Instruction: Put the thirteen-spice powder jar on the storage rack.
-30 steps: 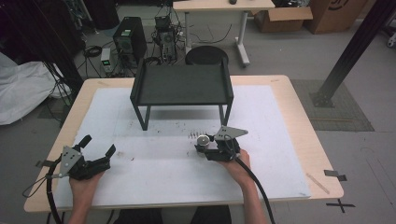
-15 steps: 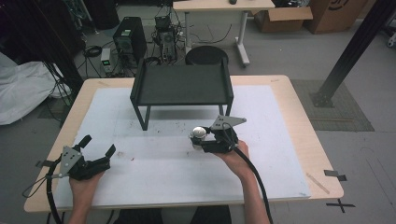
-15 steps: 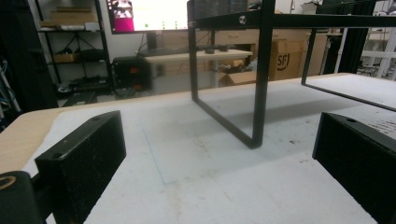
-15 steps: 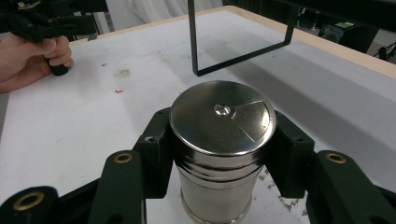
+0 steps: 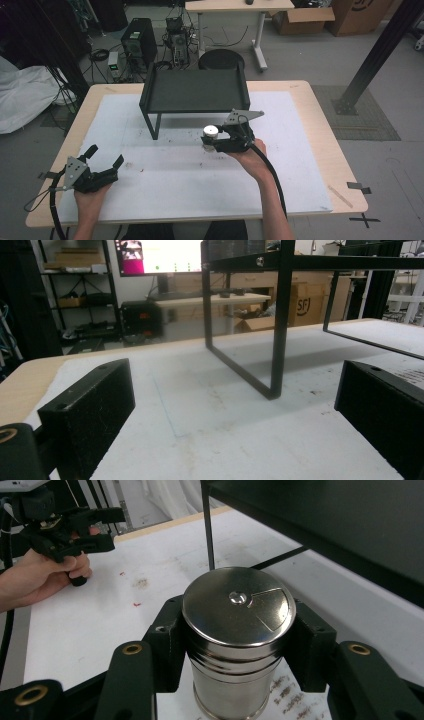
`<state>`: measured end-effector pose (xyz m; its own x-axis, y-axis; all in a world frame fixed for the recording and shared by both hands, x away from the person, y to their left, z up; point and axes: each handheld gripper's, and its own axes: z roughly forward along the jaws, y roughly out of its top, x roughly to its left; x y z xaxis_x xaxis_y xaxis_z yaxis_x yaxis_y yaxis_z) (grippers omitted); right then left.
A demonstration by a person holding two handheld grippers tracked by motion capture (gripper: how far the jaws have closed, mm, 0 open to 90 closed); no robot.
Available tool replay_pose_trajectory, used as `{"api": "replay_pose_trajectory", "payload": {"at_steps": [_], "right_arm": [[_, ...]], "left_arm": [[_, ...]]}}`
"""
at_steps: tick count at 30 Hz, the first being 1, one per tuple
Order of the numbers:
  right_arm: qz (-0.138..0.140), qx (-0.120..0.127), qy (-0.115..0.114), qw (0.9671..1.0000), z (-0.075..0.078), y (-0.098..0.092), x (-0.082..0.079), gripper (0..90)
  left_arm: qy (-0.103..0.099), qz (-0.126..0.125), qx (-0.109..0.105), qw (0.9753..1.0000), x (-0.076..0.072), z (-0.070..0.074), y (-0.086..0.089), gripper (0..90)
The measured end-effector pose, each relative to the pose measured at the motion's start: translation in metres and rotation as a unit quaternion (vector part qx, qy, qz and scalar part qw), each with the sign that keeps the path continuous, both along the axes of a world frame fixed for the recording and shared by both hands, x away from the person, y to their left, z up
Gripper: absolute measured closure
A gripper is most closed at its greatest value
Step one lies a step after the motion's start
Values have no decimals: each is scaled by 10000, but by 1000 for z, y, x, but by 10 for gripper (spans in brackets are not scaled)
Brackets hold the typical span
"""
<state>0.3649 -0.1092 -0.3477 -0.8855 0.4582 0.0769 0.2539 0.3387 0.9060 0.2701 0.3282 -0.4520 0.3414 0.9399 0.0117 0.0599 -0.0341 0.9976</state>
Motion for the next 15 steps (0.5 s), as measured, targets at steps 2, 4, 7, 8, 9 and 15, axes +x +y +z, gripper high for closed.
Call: {"api": "replay_pose_trajectory", "payload": {"at_steps": [2,4,7,8,9,15], "right_arm": [[1,-46,23,10000,5,2,2,491],[15,-54,51,10000,10,3,4,491],[32,-56,107,9999,17,5,8,491],[38,-57,129,9999,20,6,9,491],[47,-68,131,9999,21,6,10,491],[80,-151,138,9998,36,11,17,491]], "left_arm": [[6,6,9,10000,0,0,0,32],[5,7,1,10000,0,0,0,32],[3,6,1,10000,0,0,0,32],[9,8,5,10000,0,0,0,32],[5,4,1,10000,0,0,0,32],[11,15,7,10000,0,0,0,32]]}}
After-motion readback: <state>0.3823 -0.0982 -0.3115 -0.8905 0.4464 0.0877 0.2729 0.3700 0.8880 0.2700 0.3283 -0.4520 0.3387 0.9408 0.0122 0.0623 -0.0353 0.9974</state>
